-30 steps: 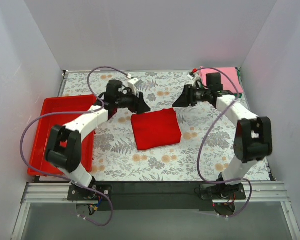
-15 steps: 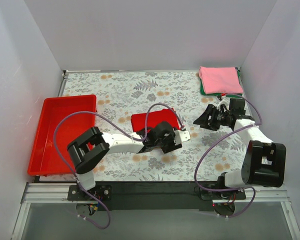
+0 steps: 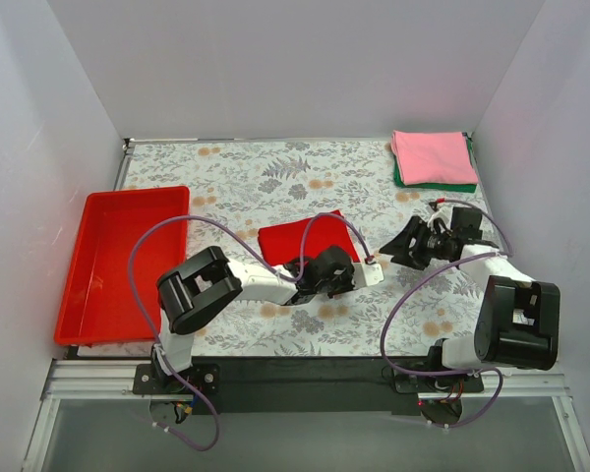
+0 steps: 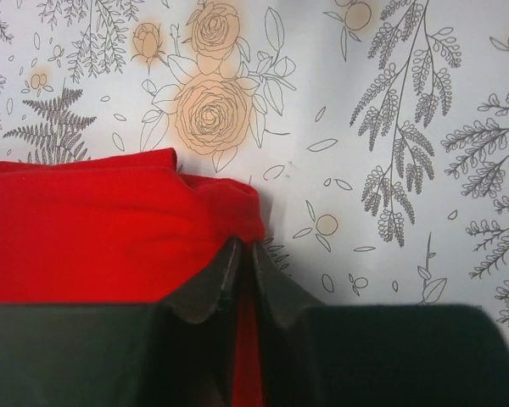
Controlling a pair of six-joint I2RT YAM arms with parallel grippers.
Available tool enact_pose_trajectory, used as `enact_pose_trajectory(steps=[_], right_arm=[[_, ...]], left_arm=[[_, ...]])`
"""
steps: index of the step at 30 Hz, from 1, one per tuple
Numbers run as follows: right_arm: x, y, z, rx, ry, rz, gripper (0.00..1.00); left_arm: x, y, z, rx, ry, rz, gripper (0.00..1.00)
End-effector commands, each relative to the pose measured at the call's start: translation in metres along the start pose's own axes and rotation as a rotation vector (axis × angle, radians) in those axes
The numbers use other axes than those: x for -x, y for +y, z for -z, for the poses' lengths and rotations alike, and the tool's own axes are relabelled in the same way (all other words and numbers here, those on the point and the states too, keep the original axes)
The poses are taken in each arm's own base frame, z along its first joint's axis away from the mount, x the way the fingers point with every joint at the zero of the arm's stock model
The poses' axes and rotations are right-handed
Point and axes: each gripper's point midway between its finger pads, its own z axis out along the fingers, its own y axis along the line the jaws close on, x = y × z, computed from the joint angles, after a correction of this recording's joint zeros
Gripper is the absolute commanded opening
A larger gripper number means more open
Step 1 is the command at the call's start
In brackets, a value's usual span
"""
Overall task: Fold and stack the t-shirts
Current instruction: Neatly place the folded tshirt to the corner
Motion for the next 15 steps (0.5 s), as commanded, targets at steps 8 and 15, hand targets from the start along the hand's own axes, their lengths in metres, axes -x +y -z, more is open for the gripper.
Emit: enact_pose_trajectory(steps=[8, 15], right_arm=[[-0.005, 0.011, -0.029, 0.118, -0.066, -0.078, 0.72], [-0.019, 0.022, -0.055, 0.16, -0.04, -0.154, 0.81]], left_arm=[[0.047, 0.022, 0.034, -0.052, -0.159, 0.123, 0.0], [0.064, 0.024, 0.046, -0.096, -0.201, 0.157, 0.0]])
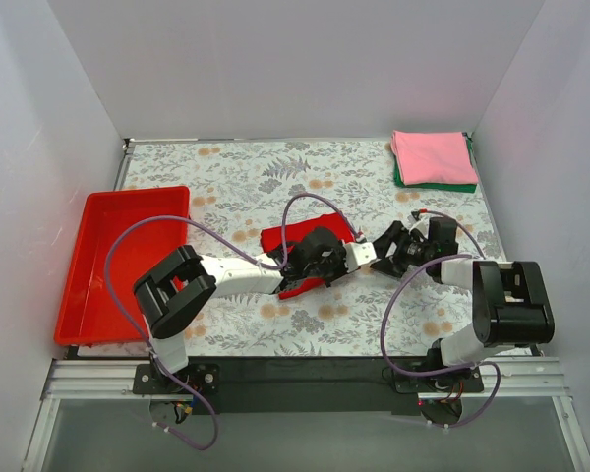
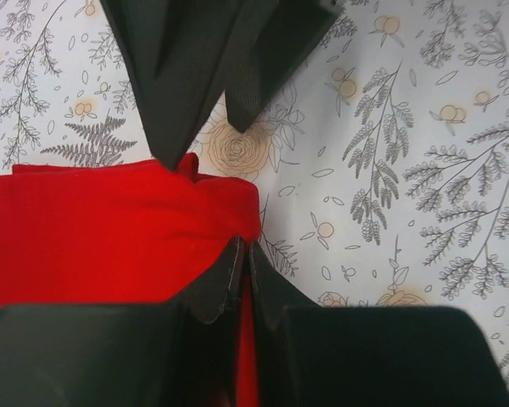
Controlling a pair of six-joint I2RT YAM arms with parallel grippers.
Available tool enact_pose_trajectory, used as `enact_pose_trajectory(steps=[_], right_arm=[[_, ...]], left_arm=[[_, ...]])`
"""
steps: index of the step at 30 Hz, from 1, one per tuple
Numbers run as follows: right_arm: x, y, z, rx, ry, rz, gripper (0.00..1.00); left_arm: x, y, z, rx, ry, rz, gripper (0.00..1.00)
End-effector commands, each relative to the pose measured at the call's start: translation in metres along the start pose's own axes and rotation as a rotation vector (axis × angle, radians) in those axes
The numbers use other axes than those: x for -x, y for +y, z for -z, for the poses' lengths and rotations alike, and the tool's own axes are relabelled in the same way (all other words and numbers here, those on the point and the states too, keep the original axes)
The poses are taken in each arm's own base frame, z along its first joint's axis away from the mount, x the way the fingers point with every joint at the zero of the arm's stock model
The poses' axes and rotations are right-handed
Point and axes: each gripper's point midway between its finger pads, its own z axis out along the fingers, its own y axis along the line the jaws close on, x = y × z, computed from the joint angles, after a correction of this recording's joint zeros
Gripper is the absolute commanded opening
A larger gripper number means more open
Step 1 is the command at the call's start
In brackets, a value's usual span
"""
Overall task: Fold and stack the t-shirts
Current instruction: Neatly place the folded tshirt to the corner
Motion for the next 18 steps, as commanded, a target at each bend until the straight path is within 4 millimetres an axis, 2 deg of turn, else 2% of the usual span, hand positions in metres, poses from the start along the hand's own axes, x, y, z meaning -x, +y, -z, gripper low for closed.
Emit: enact_pose_trajectory(steps=[1, 11, 18], right_arm=[[0.006, 0.013, -0.013, 0.05, -0.036, -0.029, 0.82], [0.009, 0.028, -0.049, 0.09, -0.059, -0.066, 0.85], [0.007, 0.02, -0.07, 0.053, -0.079, -0.1, 0.72]], left_arm=[[0.033, -0.003, 0.013, -0.04, -0.076, 0.018, 0.0], [0.031, -0.003, 0.013, -0.052, -0.073, 0.011, 0.0], [0.033, 0.0, 0.012, -0.045, -0.085, 0.025, 0.0]])
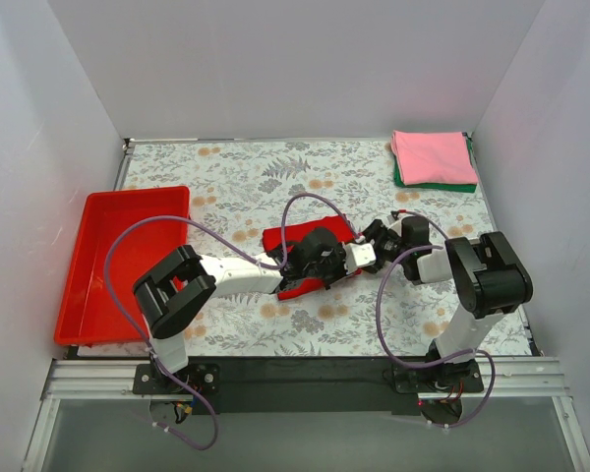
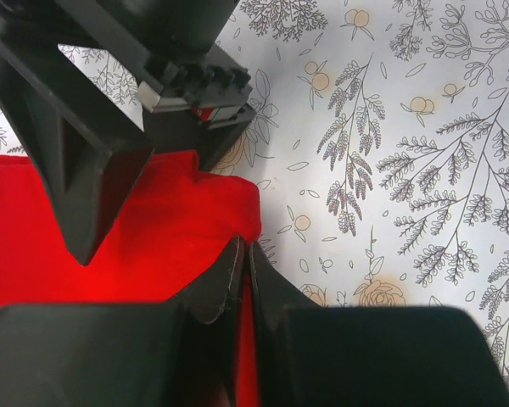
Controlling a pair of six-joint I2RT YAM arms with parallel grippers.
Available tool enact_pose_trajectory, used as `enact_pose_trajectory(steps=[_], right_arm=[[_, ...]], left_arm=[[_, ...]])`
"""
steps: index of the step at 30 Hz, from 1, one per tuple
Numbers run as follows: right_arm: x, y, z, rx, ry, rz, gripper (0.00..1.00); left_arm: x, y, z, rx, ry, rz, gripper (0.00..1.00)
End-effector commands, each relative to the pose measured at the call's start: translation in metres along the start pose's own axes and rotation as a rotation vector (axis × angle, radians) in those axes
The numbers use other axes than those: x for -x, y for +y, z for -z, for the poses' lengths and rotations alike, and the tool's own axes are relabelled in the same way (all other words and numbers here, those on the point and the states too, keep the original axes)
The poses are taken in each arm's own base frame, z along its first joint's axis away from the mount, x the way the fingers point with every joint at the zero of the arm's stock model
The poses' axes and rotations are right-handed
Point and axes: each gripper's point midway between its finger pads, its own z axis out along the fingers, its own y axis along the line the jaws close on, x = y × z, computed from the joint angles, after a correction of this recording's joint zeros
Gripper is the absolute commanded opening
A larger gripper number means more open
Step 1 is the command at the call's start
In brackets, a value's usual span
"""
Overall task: Fold and stack the t-shirts
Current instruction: Neatly place the folded tshirt to the corner
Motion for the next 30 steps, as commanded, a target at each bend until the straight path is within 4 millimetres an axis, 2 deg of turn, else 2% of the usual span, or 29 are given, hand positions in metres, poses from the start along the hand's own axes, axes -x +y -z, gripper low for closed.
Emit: enact_pose_trajectory(steps=[1, 3, 5, 8, 9, 10, 11, 12, 13, 15, 16, 17, 18, 19, 20, 24, 26, 30], right_arm=[[0.017, 0.003, -0.013, 0.004, -0.079, 0.014, 0.66], [0.016, 0.003, -0.02, 0.009, -0.077, 0.007, 0.58], [0.014, 0.001, -0.024, 0.004, -0.075, 0.005, 0.56], [0.014, 0.001, -0.03, 0.008, -0.071, 0.023, 0.45], [0.014, 0.001, -0.033, 0.011, -0.065, 0.031, 0.39], [0.017, 0.005, -0.035, 0.021, -0.065, 0.052, 0.25], [0.019, 0.008, -0.036, 0.027, -0.068, 0.068, 0.17], [0.022, 0.014, -0.035, 0.04, -0.076, 0.103, 0.04], [0.028, 0.022, -0.036, 0.052, -0.086, 0.136, 0.01], [0.042, 0.029, -0.033, 0.055, -0.109, 0.24, 0.01], [0.045, 0.027, -0.033, 0.038, -0.091, 0.258, 0.01], [0.059, 0.038, -0.033, 0.066, -0.088, 0.363, 0.01], [0.067, 0.04, -0.034, 0.056, -0.075, 0.406, 0.01], [0.07, 0.024, -0.03, -0.023, -0.036, 0.405, 0.01], [0.094, 0.039, -0.031, -0.03, -0.057, 0.554, 0.01], [0.144, 0.039, -0.021, -0.162, -0.061, 0.785, 0.01], [0.167, 0.037, -0.015, -0.234, -0.073, 0.857, 0.01], [0.216, 0.047, -0.012, -0.303, -0.077, 1.056, 0.01]], left_arm=[[0.032, 0.009, 0.01, 0.012, -0.086, -0.001, 0.0], [0.032, 0.01, 0.009, 0.016, -0.086, 0.004, 0.0], [0.033, 0.012, 0.009, 0.019, -0.092, 0.011, 0.0], [0.033, 0.012, 0.01, 0.015, -0.096, 0.007, 0.0], [0.034, 0.013, 0.01, 0.016, -0.097, 0.006, 0.0], [0.034, 0.014, 0.01, 0.017, -0.094, 0.011, 0.0], [0.034, 0.017, 0.011, 0.024, -0.09, 0.022, 0.07], [0.034, 0.018, 0.013, 0.022, -0.087, 0.063, 0.14], [0.036, 0.018, 0.019, 0.011, -0.081, 0.094, 0.2], [0.033, 0.023, 0.033, -0.034, -0.084, 0.179, 0.36], [0.036, 0.023, 0.046, -0.045, -0.085, 0.238, 0.41], [0.033, 0.023, 0.054, -0.053, -0.083, 0.267, 0.44], [0.027, 0.028, 0.062, -0.05, -0.08, 0.299, 0.48], [0.024, 0.026, 0.076, -0.046, -0.059, 0.322, 0.49], [0.021, 0.027, 0.083, -0.038, -0.053, 0.327, 0.49], [0.012, 0.029, 0.116, 0.031, -0.034, 0.35, 0.51], [0.006, 0.033, 0.123, 0.066, -0.02, 0.376, 0.52], [-0.008, 0.035, 0.132, 0.098, 0.022, 0.435, 0.56]])
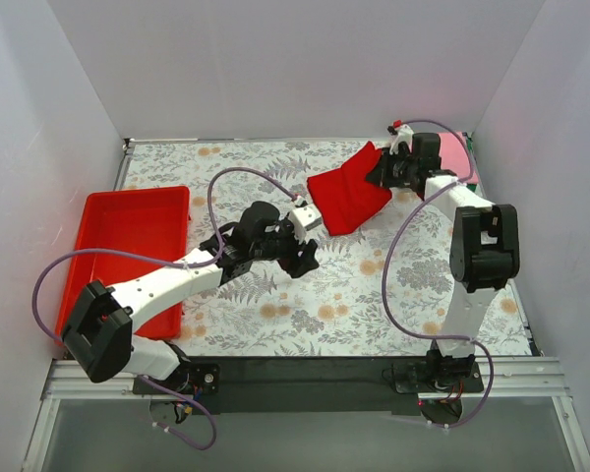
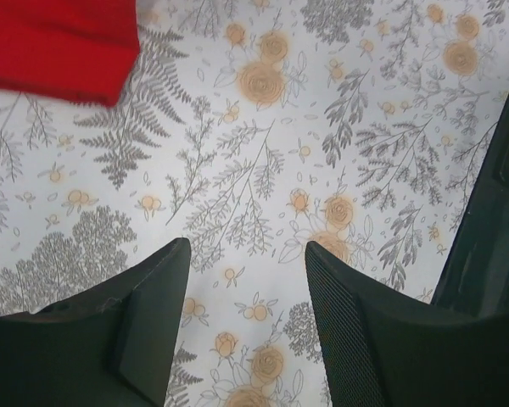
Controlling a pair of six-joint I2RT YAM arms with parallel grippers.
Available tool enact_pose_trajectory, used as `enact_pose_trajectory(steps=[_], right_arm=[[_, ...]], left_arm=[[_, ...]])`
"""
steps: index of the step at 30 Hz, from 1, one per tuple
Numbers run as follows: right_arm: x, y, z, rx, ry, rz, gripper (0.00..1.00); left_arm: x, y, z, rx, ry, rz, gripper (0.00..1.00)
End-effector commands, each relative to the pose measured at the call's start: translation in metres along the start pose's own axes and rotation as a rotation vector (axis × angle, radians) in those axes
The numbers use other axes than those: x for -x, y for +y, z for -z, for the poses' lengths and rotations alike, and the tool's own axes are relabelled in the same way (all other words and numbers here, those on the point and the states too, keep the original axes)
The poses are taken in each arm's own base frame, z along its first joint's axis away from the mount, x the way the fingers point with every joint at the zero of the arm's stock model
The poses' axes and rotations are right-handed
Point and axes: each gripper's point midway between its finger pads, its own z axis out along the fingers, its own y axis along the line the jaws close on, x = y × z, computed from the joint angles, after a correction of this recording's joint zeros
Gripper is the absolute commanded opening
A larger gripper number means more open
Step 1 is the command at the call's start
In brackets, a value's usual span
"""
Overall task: Fold and stack the t-shirts
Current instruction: Neatly place the folded tshirt to the corner
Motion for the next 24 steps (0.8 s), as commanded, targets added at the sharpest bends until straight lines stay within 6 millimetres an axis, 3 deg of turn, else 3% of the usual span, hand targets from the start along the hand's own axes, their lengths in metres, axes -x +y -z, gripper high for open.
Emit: enact_pose_trajectory(steps=[1, 3, 4, 6, 7, 9, 10, 14, 24], right_arm=[[-0.001, -0.04, 0.0, -0.078, 0.121, 0.232, 0.01], [0.006, -0.052, -0.004, -0.084, 0.137, 0.269, 0.01], [0.027, -0.055, -0.001, -0.095, 0.121, 0.313, 0.01], [0.037, -0.067, -0.003, -0.128, 0.123, 0.347, 0.01], [0.056, -0.069, 0.001, -0.142, 0.1, 0.385, 0.01], [0.069, -0.077, 0.002, -0.176, 0.093, 0.402, 0.01], [0.086, -0.076, 0.007, -0.189, 0.071, 0.418, 0.01], [0.115, -0.078, 0.014, -0.228, 0.027, 0.466, 0.01], [0.156, -0.073, 0.029, -0.276, -0.035, 0.533, 0.01]], left_arm=[[-0.032, 0.008, 0.011, 0.051, 0.098, 0.091, 0.56], [-0.038, 0.011, 0.014, 0.058, 0.109, 0.105, 0.57], [-0.04, 0.01, 0.016, 0.053, 0.115, 0.111, 0.57], [-0.045, 0.014, 0.018, 0.07, 0.121, 0.124, 0.59], [-0.048, 0.014, 0.019, 0.07, 0.133, 0.128, 0.59], [-0.049, 0.013, 0.02, 0.068, 0.137, 0.131, 0.59], [-0.05, 0.013, 0.02, 0.068, 0.134, 0.125, 0.59], [-0.052, 0.015, 0.02, 0.076, 0.137, 0.125, 0.6], [-0.058, 0.017, 0.022, 0.082, 0.153, 0.091, 0.6]])
